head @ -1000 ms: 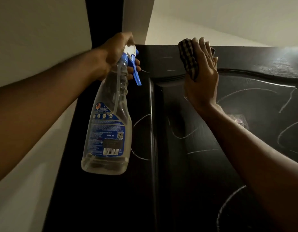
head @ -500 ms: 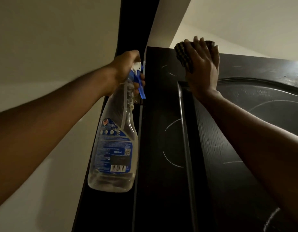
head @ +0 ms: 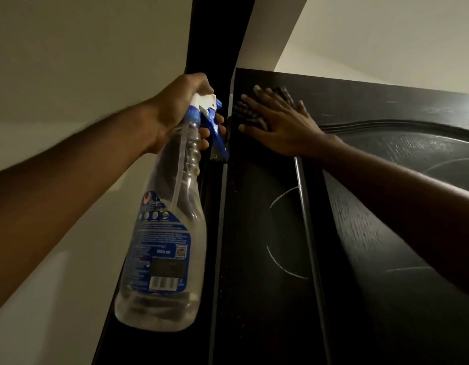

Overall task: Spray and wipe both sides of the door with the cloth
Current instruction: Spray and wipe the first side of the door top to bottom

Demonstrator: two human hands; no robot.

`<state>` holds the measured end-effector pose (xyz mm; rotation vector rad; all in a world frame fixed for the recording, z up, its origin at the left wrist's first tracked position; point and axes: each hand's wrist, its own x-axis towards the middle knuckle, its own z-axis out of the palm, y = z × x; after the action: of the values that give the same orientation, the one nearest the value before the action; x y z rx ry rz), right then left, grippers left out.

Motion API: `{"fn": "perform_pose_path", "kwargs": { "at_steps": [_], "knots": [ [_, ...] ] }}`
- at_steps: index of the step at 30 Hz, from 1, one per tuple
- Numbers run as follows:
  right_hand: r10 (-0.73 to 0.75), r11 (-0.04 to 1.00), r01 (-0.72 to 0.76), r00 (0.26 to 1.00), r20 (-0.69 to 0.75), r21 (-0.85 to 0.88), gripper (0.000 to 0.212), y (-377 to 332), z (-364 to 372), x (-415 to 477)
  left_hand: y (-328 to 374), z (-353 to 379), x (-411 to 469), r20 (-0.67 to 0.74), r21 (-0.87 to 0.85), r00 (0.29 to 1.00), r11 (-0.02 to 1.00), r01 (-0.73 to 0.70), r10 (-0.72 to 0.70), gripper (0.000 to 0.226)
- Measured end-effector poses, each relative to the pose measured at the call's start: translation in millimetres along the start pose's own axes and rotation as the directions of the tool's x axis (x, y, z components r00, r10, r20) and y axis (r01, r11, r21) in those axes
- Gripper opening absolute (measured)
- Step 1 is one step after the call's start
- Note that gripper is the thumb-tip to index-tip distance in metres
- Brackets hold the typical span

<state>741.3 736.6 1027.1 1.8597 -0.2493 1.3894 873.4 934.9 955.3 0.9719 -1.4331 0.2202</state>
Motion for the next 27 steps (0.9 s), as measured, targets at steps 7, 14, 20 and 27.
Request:
{"fn": "perform_pose_path", "kwargs": {
  "at_steps": [7, 14, 20, 27],
  "knots": [
    [0.285, 0.959, -0.285, 0.957, -0.051, 0.004, 0.072, 28.4, -7.0, 79.0, -0.5, -11.6, 20.0, 0.083, -0.136, 0.995, 0.99, -0.034, 0.046, 0.034],
    [-0.062, 0.994, 0.057, 0.996, -0.06, -0.09, 0.067, -10.0, -1.3, 12.6, -8.0, -26.1, 34.3, 0.104, -0.177, 0.993, 0.984, -0.03, 0.049, 0.038],
    [0.268, 0.962, -0.272, 0.949, -0.164, -0.006, 0.059, 29.9, -8.3, 72.8, -5.2, -27.9, 36.3, 0.178, -0.182, 0.981, 0.982, -0.046, 0.079, 0.035],
    [0.002, 0.996, -0.01, 0.996, -0.095, -0.088, 0.075, 2.0, 6.9, 75.3, -9.0, -27.8, 37.8, 0.167, -0.162, 0.983, 0.986, -0.048, 0.075, 0.035]
  ]
}}
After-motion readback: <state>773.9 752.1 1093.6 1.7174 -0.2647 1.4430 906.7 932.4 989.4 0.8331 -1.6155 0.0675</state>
